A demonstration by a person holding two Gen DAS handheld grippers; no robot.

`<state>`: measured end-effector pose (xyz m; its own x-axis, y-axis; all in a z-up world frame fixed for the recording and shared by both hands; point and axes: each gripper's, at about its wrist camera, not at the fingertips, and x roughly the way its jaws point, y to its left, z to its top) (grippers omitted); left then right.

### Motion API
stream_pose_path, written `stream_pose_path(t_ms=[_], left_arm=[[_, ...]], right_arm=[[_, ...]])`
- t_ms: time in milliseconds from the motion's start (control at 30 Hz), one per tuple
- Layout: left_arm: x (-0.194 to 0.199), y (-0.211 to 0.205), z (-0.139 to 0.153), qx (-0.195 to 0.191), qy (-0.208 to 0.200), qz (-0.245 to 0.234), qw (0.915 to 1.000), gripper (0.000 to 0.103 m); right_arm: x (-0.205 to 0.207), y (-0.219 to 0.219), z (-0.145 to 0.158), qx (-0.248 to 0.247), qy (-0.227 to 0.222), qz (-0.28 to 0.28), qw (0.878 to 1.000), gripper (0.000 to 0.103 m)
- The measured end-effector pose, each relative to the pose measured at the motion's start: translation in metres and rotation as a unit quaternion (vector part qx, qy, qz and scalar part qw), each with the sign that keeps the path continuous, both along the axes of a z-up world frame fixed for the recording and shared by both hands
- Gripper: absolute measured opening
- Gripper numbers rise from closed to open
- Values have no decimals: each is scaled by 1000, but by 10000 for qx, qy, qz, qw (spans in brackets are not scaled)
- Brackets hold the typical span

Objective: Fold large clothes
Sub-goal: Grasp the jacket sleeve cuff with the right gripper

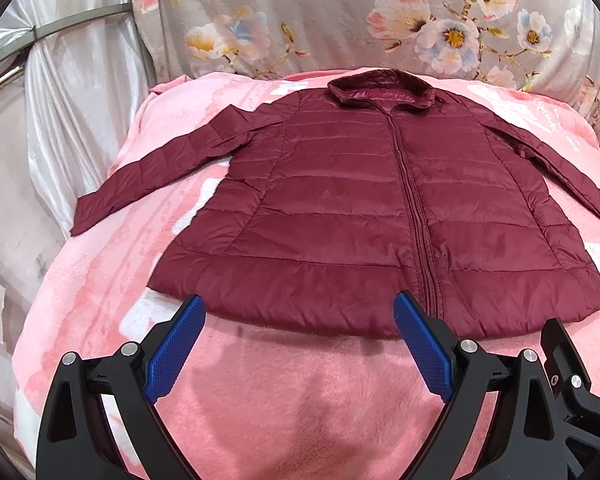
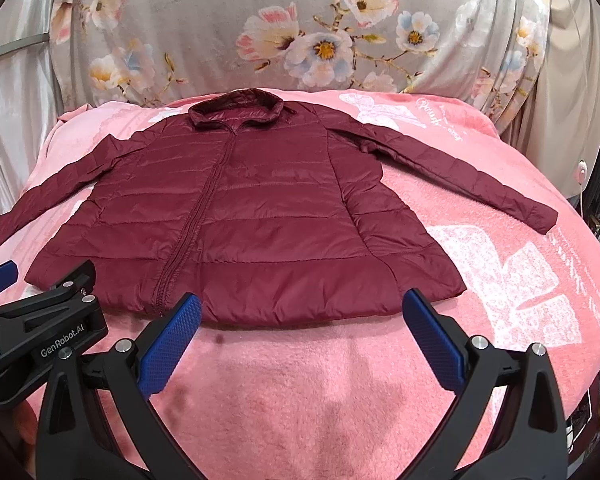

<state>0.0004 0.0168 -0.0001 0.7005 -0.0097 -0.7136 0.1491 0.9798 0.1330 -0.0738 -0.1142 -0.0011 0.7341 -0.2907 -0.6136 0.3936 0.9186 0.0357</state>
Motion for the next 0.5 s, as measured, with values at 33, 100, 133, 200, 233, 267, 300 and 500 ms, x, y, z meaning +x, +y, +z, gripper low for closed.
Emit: stream_pose_path(t_ms=[33, 100, 133, 200, 233, 267, 300, 500], left_arm=[[3, -2, 0, -27, 47, -47, 10000, 93], [10, -2, -2, -74, 126, -81, 9999, 93], [13, -1, -2, -72, 147, -57, 9998, 94], [21, -2, -3, -12, 140, 22, 9999, 94], [26, -1, -3, 51, 118, 95, 9999, 94], [31, 0, -2, 131, 93, 176, 9997, 94], [37, 2, -2, 192, 68, 221, 9995, 94], [74, 18, -1, 136, 54, 406, 9991, 94]], right_arm=[[0, -5, 0, 108, -59, 23, 9999, 98], [1, -26, 3, 331, -184, -40, 9993, 98], [1, -39, 4, 449, -234, -121, 9986, 98], [3, -71, 4, 669, -268, -339, 9968, 98], [3, -90, 3, 793, -288, -495, 9952, 98], [1, -109, 0, 912, -314, -656, 9932, 98], [-2, -136, -4, 1082, -360, -897, 9894, 98], [-22, -287, -40, 2328, -632, -2156, 9462, 98]])
